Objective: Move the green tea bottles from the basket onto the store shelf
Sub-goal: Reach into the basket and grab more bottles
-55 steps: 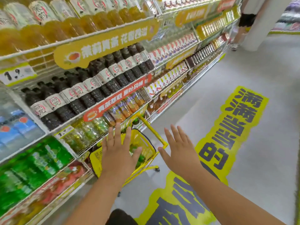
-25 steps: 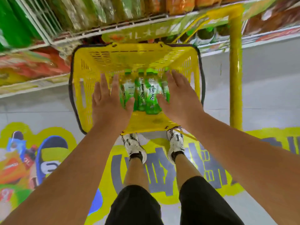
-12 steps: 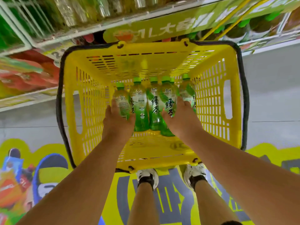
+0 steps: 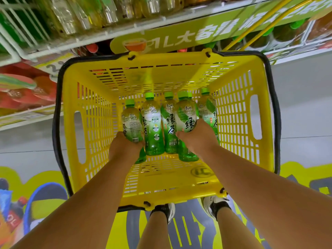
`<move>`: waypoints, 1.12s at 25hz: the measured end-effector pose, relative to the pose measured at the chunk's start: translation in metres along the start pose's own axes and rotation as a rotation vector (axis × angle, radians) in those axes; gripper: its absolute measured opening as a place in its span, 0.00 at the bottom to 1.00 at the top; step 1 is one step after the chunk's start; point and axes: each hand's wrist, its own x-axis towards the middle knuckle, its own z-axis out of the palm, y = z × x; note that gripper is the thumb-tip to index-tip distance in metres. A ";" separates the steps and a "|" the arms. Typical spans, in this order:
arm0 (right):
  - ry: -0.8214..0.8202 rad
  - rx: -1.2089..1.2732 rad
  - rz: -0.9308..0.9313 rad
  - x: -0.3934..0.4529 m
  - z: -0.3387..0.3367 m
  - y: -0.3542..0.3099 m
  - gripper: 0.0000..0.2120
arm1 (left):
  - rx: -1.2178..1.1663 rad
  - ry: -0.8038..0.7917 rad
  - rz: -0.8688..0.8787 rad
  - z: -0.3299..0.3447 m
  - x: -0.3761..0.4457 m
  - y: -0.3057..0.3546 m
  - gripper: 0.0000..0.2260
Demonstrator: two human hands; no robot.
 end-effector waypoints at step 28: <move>0.123 0.330 -0.456 -0.382 -0.335 -0.115 0.25 | -0.582 0.090 0.556 -0.301 -0.463 0.182 0.39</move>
